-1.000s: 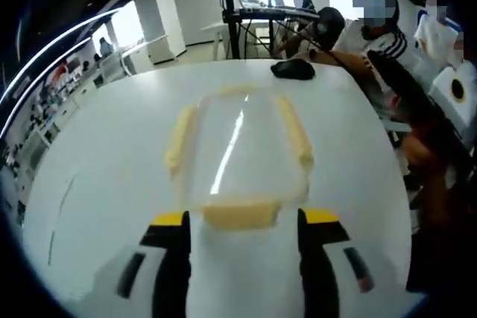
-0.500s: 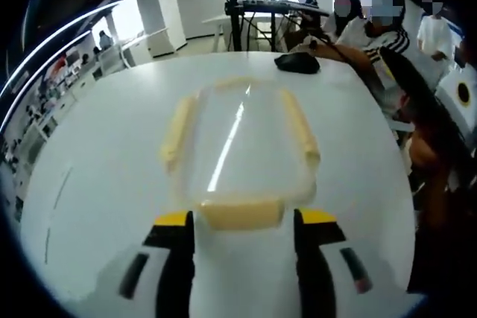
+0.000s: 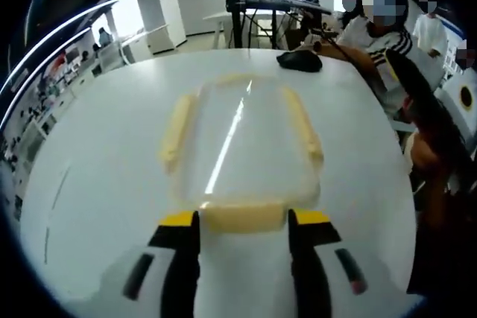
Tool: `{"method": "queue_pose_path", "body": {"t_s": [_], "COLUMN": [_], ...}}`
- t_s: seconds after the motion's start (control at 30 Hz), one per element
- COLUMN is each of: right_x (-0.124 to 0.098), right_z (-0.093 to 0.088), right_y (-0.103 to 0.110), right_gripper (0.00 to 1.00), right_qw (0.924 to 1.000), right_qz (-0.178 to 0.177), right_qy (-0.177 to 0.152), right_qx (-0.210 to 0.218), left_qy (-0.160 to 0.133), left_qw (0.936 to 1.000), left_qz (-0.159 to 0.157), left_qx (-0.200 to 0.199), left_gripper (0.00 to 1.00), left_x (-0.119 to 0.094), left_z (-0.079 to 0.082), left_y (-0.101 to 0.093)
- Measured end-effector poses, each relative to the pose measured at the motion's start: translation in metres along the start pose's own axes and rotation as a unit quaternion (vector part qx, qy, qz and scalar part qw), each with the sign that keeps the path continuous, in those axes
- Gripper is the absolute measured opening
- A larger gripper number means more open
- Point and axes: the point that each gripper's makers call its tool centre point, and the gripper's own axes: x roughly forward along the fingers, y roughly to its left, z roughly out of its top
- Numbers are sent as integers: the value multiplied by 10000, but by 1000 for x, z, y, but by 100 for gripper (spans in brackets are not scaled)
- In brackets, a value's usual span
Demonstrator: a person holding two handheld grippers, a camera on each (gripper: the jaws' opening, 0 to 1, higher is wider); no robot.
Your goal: Snap each plastic latch of the storage box into its locked position after aligning the lid with the box until every specified latch is closed and the lid sits flush.
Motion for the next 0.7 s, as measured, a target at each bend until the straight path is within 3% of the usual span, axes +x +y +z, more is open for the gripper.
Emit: {"method": "queue_pose_path", "body": {"t_s": [0.23,0.7], "right_x": [0,0], "right_z": [-1,-2], "right_y": [-1,0], "right_gripper": [100,100], "right_qw": [10000,10000], "right_qz": [-11,-14], "right_qy": [19,42], "right_qx": [-8,-12], "left_qy": [17,34], "left_qw": [10000,9999], "left_qz": [-64,-68], "left_qx": [51,94], "left_gripper": [39,38], "left_x": [-1,-2], "left_z": [-2,-2], "left_y": [-3,1]}}
